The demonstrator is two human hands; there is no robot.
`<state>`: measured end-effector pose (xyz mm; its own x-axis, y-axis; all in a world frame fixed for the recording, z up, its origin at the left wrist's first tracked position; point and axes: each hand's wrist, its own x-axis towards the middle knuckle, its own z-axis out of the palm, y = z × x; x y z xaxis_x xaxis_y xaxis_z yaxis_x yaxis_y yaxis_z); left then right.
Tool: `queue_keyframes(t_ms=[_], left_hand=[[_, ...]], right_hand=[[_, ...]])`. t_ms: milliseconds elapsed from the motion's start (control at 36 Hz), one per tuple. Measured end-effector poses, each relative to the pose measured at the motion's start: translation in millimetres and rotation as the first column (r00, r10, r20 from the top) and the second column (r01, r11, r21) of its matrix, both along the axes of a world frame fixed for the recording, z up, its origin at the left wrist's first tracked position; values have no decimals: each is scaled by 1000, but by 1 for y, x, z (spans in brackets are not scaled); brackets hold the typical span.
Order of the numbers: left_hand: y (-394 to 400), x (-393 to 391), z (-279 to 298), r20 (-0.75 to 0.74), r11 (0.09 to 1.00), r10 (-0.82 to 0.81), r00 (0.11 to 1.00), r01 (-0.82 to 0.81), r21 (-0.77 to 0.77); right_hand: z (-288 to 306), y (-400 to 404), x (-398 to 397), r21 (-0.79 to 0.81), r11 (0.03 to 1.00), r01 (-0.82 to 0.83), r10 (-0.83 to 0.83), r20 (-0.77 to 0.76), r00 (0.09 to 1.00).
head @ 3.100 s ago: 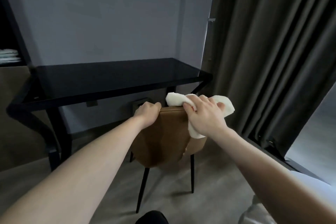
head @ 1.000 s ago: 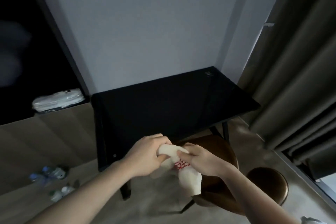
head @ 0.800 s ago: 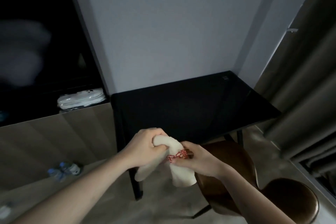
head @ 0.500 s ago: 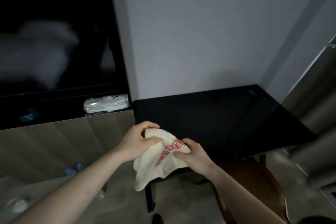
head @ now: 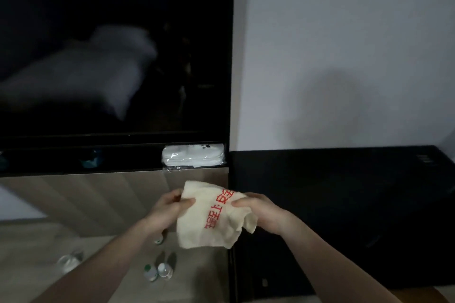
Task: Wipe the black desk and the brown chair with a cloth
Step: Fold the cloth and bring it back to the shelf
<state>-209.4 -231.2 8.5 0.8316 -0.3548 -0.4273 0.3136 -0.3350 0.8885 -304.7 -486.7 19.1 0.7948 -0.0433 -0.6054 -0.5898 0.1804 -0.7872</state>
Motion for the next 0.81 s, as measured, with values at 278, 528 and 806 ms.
queue_keyframes(t_ms=[278,528,806], left_hand=[[77,119,-32,-145,992,105,984,-113,-48],[151,213,-89,-288,944,65,956,-153,-293],[160,303,-108,-291,939,303,907,-337,-71]], right_hand=[[-61,105,107,142,983,115,-97,-132,987],[-96,201,202,39,974,224,-211,-211,955],[-120,232,301,-102,941,322,-334,-141,932]])
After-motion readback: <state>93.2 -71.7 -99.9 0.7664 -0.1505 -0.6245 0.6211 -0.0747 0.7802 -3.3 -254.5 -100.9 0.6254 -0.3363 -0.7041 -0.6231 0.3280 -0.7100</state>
